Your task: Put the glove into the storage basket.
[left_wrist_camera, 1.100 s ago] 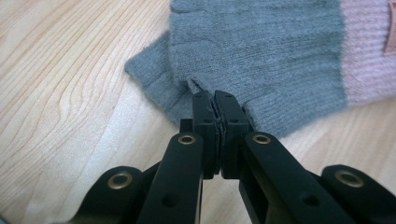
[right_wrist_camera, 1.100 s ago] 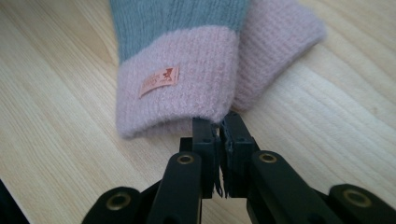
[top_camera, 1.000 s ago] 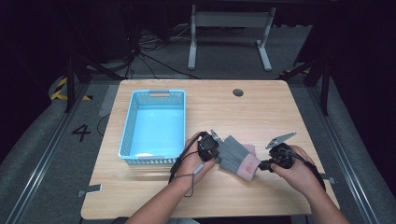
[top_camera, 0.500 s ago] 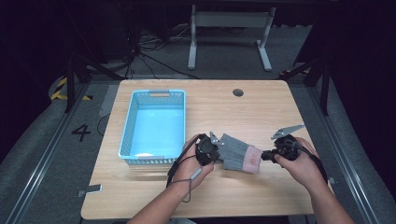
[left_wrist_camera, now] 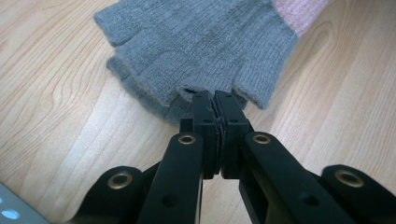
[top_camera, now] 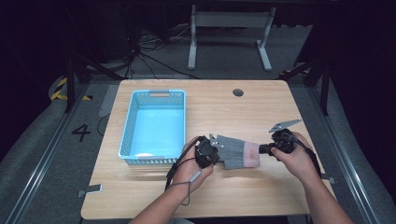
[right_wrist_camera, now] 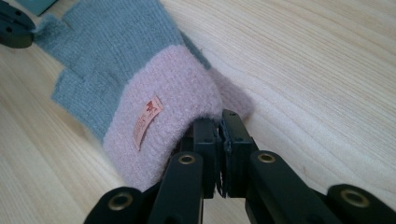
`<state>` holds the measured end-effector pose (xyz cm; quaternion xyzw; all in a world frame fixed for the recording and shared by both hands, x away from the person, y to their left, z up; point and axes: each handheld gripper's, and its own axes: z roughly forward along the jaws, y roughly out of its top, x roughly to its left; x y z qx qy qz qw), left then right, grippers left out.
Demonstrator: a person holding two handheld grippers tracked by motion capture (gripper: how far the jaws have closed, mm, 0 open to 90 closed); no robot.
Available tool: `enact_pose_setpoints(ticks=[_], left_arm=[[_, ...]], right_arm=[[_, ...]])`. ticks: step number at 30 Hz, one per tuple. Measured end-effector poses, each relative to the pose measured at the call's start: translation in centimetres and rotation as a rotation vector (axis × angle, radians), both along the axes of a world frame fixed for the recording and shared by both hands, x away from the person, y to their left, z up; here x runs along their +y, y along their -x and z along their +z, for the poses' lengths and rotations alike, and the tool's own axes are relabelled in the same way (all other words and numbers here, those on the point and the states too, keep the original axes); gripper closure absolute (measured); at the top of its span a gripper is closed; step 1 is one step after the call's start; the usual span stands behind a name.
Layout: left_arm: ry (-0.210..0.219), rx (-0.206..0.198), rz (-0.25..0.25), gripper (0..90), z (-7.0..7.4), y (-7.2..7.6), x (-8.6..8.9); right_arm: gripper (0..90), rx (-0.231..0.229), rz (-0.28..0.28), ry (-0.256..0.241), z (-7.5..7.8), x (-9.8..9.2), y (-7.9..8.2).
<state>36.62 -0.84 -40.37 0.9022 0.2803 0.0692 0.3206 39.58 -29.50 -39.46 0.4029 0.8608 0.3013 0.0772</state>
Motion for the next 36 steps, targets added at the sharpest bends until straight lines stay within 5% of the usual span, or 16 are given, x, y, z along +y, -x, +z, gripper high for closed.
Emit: enact_pose_setpoints(ticks=[7, 18, 31, 36], left_arm=[[-0.011, 0.014, -0.003, 88.6, -0.8, -0.5, -0.4], [-0.041, 0.036, -0.002, 88.6, -1.6, -1.1, -0.6], [-0.088, 0.055, -0.002, 85.9, -2.4, -1.5, -0.6], [-0.074, 0.052, 0.007, 80.2, -2.1, -1.4, -0.4]], right_arm=[[87.0, 0.040, -0.017, -0.033, -1.4, -0.6, -1.4], [86.8, 0.036, -0.039, -0.009, -3.1, -0.2, -2.3], [81.4, 0.005, -0.059, 0.003, -3.3, -0.2, -2.3], [79.8, -0.003, -0.077, 0.002, -3.0, -0.8, -2.2]])
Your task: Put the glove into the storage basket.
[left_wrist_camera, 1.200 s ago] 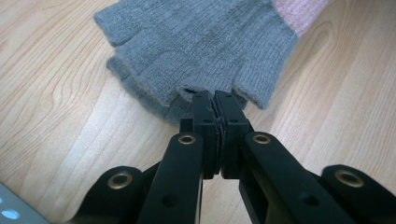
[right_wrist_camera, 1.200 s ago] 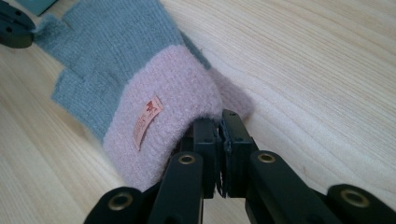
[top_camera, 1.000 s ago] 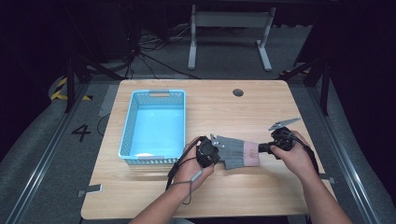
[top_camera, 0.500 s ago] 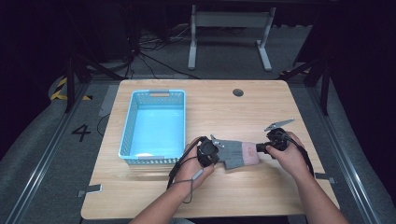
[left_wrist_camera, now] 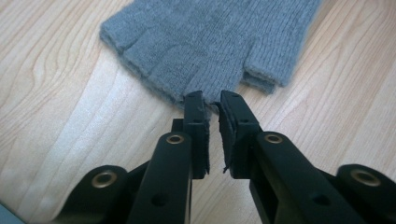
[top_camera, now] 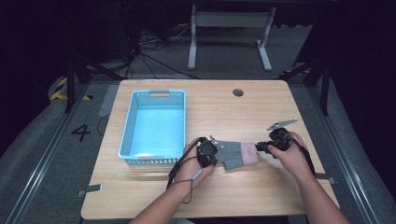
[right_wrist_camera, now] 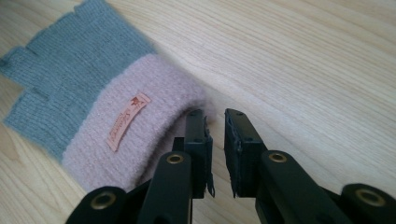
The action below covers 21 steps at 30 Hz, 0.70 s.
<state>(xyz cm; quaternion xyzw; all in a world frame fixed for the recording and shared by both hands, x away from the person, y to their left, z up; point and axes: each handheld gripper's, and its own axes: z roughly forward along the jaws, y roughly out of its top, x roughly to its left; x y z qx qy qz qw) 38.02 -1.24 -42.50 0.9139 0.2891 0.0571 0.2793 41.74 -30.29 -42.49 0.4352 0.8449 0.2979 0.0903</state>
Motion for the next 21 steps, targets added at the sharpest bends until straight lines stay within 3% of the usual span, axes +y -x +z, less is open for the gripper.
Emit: enact_pose_setpoints(ticks=[10, 14, 21], left_arm=[[0.047, -0.027, 0.009, 63.8, 0.9, 0.1, -0.2], [0.070, -0.018, 0.011, 58.3, 1.2, 0.1, -0.3], [0.087, -0.011, 0.018, 55.0, 1.6, 0.0, -0.5]], right_arm=[[76.2, -0.042, -0.043, 0.009, 1.5, -1.4, 0.9], [74.1, -0.047, -0.063, -0.001, 2.0, -2.0, 1.3], [68.7, -0.039, -0.098, -0.010, 2.5, -3.6, 2.3]])
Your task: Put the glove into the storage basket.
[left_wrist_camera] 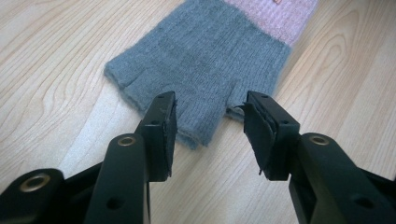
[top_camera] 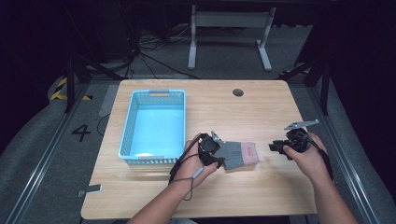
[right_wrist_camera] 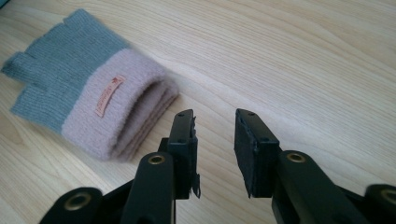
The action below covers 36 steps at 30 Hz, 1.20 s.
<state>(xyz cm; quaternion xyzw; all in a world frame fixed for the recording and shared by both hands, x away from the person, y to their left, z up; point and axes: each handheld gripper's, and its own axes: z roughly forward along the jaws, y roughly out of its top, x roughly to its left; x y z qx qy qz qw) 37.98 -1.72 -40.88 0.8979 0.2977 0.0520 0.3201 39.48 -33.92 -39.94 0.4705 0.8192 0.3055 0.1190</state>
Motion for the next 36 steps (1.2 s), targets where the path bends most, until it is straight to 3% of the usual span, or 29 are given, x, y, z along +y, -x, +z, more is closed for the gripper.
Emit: enact_pose_setpoints(ticks=[10, 17, 22, 26, 29, 36], left_arm=[[0.005, 0.004, -0.015, 54.1, 0.4, 0.1, -0.2], [0.066, -0.005, -0.021, 54.0, 0.7, -0.2, -0.3], [0.070, 0.018, -0.030, 49.2, 0.6, -0.7, -0.7], [0.062, 0.000, -0.033, 43.4, 0.4, -1.4, -1.2], [0.057, -0.012, -0.027, 31.5, 0.1, -2.0, -1.9], [0.023, -0.008, -0.057, 26.3, -0.9, -2.9, -3.3]], right_arm=[[62.8, 0.013, -0.048, 0.000, 0.2, -2.0, 0.5], [61.1, 0.028, -0.065, -0.006, 0.0, -2.8, 0.5], [60.9, 0.032, -0.070, -0.014, 0.0, -2.9, 0.5], [60.7, 0.021, -0.067, -0.021, 0.3, -2.9, 0.6], [60.5, 0.019, -0.065, -0.027, 0.4, -2.9, 0.6], [60.5, 0.018, -0.058, -0.029, 0.4, -2.8, 0.5]])
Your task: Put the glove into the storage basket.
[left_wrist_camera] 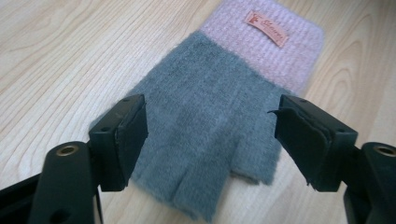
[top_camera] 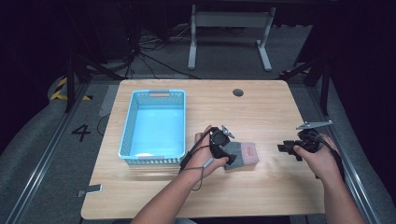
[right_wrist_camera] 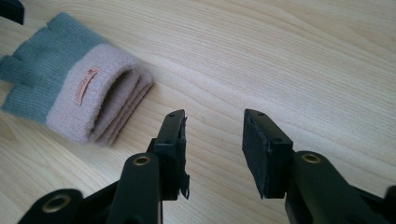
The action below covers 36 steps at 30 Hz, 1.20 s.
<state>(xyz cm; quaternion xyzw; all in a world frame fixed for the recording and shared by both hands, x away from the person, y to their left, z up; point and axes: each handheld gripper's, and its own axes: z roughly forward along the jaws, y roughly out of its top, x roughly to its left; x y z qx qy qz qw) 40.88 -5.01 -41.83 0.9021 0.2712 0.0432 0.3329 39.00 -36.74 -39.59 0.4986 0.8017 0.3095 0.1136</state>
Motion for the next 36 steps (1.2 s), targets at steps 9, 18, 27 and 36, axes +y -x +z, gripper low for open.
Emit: enact_pose_setpoints(ticks=[9, 18, 27, 36], left_arm=[[-0.030, 0.042, -0.010, 23.8, -1.5, -1.0, -0.9], [-0.068, 0.037, -0.018, 20.8, -2.3, -1.0, -1.6], [-0.132, -0.001, -0.039, 17.9, -2.5, -0.5, -2.3], [-0.118, -0.006, 0.000, 29.4, -2.6, -0.4, -2.1]], right_arm=[[59.6, 0.000, 0.004, 0.001, -0.1, 0.3, 0.0], [59.2, -0.016, 0.019, -0.001, -0.1, 0.4, 0.0], [57.9, -0.029, 0.037, -0.005, 0.0, 0.5, 0.1], [57.0, -0.048, 0.054, -0.005, 0.1, 0.8, 0.2]])
